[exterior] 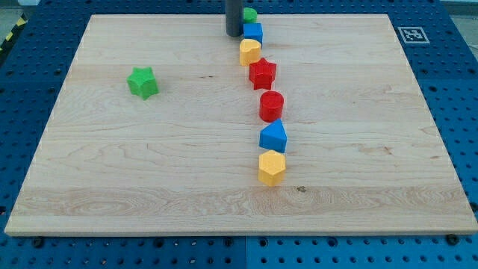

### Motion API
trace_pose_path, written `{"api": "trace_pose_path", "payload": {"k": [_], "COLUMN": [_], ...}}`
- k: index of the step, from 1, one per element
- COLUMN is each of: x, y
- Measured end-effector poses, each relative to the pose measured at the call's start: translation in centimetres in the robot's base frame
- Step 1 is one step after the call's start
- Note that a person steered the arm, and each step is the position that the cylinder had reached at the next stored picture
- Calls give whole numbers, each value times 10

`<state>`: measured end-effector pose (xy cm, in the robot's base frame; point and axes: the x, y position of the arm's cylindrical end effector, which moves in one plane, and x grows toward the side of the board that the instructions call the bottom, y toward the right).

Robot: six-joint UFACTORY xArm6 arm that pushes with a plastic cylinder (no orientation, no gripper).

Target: Slide the green star to the center left

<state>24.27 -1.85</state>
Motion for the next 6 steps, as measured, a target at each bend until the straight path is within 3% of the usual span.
{"api": "trace_pose_path", "payload": {"k": [1, 3, 4, 5, 6], "x": [10, 102, 131, 145, 129], "y": [-41, -118, -120, -141, -146]}}
